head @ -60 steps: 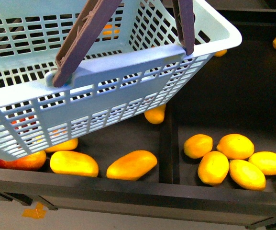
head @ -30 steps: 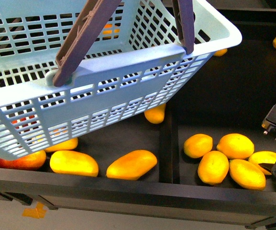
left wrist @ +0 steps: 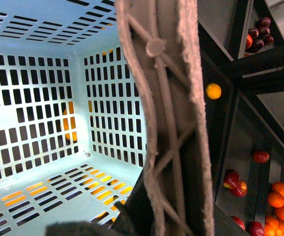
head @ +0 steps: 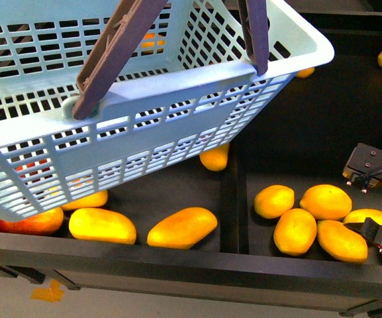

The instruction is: Pick lemon and mango into basket

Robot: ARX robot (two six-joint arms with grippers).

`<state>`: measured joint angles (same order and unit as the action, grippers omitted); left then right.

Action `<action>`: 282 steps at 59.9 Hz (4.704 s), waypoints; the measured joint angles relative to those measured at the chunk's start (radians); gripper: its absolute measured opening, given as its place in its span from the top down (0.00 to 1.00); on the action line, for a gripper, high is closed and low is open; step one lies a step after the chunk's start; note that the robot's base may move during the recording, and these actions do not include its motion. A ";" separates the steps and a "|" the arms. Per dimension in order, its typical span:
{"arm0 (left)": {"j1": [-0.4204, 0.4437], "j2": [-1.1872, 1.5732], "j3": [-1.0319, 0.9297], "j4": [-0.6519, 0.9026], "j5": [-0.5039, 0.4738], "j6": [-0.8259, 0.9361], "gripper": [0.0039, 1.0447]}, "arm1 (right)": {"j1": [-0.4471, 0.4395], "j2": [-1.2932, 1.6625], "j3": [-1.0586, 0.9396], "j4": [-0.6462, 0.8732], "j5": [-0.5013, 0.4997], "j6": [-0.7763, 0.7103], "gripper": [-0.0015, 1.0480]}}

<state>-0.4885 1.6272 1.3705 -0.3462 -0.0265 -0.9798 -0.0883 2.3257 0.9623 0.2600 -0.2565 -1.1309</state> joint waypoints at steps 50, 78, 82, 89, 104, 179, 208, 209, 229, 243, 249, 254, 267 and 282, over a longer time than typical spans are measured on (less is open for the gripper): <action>0.000 0.000 0.000 0.000 0.000 0.000 0.96 | 0.024 0.151 0.181 -0.062 0.010 0.113 0.38; 0.000 0.000 0.000 0.000 0.000 0.000 0.96 | -0.098 -0.370 -0.038 0.196 -0.247 0.676 0.39; 0.000 0.000 0.000 0.000 0.000 0.000 0.96 | -0.084 -0.443 -0.068 0.224 -0.253 0.758 0.39; 0.000 0.000 0.000 0.000 0.000 0.000 0.96 | -0.021 -0.582 -0.100 0.260 -0.224 0.943 0.39; 0.000 0.000 0.000 0.000 0.000 0.000 0.96 | 0.206 -0.708 -0.097 0.284 -0.108 1.179 0.39; 0.000 0.003 0.000 0.000 -0.003 0.006 0.96 | 0.232 -0.893 -0.272 0.360 0.410 1.324 0.14; 0.000 0.004 0.000 0.000 -0.002 0.003 0.96 | 0.164 -1.152 -0.687 0.623 0.333 1.141 0.92; 0.000 0.004 0.000 0.000 -0.002 0.003 0.96 | 0.161 -1.165 -0.699 0.623 0.333 1.140 0.95; 0.000 0.004 0.000 0.000 0.001 0.003 0.96 | 0.092 -1.345 -0.822 0.575 0.258 1.134 0.85; 0.001 0.004 0.000 0.000 -0.003 0.003 0.96 | 0.090 -1.347 -0.822 0.575 0.258 1.134 0.47; 0.000 0.004 0.000 0.000 -0.002 0.003 0.96 | 0.090 -1.347 -0.822 0.575 0.258 1.134 0.30; 0.000 0.004 0.000 0.000 0.000 0.003 0.96 | 0.090 -1.347 -0.822 0.575 0.259 1.134 0.17; 0.000 0.004 0.000 0.000 0.000 0.003 0.96 | 0.090 -1.347 -0.822 0.575 0.258 1.134 0.08; 0.000 0.004 0.000 0.000 0.000 0.003 0.96 | 0.090 -1.347 -0.822 0.575 0.259 1.134 0.08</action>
<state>-0.4881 1.6310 1.3705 -0.3462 -0.0265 -0.9768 0.0013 0.9787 0.1402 0.8349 0.0021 0.0029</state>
